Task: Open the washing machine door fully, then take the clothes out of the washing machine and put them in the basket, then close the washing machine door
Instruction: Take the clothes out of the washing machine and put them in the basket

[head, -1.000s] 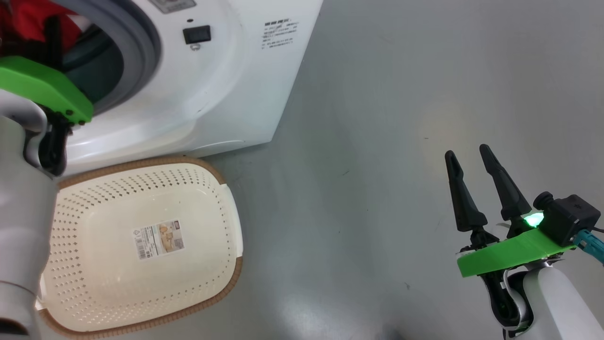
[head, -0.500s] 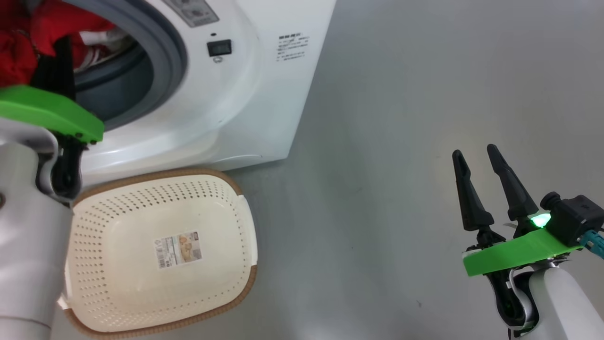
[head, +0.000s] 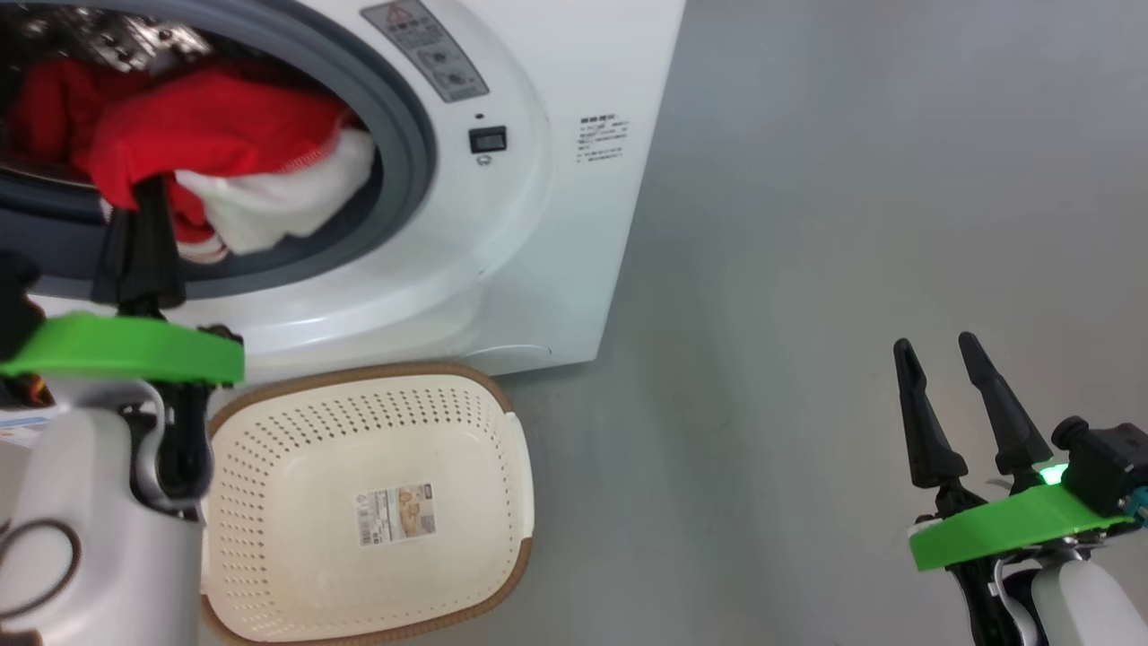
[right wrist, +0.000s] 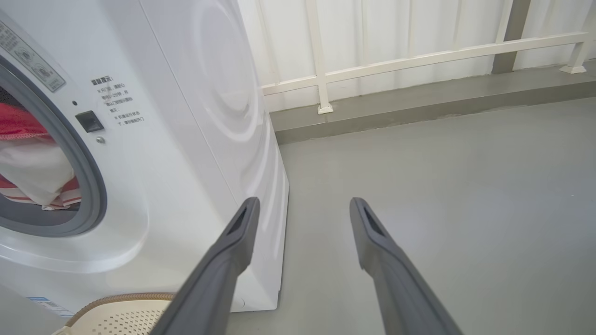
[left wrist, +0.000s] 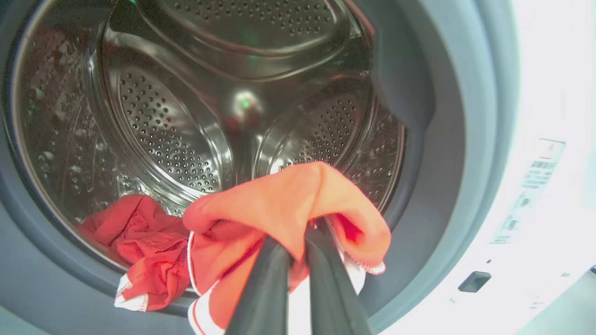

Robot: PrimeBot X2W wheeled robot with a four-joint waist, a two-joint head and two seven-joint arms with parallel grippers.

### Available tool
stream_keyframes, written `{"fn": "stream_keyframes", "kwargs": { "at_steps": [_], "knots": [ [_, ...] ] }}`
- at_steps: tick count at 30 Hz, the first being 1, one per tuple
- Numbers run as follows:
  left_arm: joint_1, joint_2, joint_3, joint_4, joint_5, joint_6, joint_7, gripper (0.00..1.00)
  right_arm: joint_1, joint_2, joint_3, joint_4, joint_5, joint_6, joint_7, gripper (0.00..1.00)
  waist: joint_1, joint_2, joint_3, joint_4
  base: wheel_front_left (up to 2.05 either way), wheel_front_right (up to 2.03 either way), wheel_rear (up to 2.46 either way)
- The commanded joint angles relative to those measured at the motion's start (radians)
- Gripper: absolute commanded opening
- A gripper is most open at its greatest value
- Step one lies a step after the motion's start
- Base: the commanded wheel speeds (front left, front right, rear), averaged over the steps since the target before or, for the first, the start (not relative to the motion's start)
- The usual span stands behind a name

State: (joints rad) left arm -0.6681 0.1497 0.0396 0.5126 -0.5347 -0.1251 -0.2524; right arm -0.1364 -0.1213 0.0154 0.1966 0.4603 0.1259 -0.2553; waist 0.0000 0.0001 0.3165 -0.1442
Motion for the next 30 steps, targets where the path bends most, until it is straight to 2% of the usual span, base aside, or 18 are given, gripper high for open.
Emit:
{"fn": "stream_keyframes", "kwargs": {
  "at_steps": [1,8,19,23,30],
  "knots": [
    [0.021,0.027,0.036,-0.057,0.021,-0.006,-0.009,0.00,0.014,-0.016,0.017,-0.021,-0.013,0.005,-0.006,1.00,0.0000,-0.0001,-0.029,0.024,0.00,0.00,0.00],
    [0.125,-0.027,0.084,-0.259,0.054,-0.006,-0.009,0.00,0.044,-0.027,-0.002,-0.027,-0.015,0.005,-0.006,1.00,0.0000,-0.0001,-0.064,0.052,0.00,0.00,0.00],
    [0.229,-0.062,0.068,-0.487,0.081,-0.006,-0.009,0.00,0.067,-0.033,-0.005,-0.034,-0.020,0.005,-0.006,1.00,0.0000,-0.0001,-0.081,0.080,0.00,0.00,0.00],
    [0.277,-0.066,0.042,-0.513,0.122,-0.006,-0.009,0.00,0.068,-0.034,-0.003,-0.038,-0.018,0.005,-0.006,1.00,0.0000,-0.0001,-0.075,0.081,0.00,0.00,0.00],
    [0.361,-0.086,0.026,-0.443,0.084,-0.006,-0.009,0.00,0.050,-0.038,0.003,-0.046,-0.015,0.005,-0.006,1.00,0.0000,-0.0001,-0.036,0.074,0.00,0.00,0.00]
  ]
}}
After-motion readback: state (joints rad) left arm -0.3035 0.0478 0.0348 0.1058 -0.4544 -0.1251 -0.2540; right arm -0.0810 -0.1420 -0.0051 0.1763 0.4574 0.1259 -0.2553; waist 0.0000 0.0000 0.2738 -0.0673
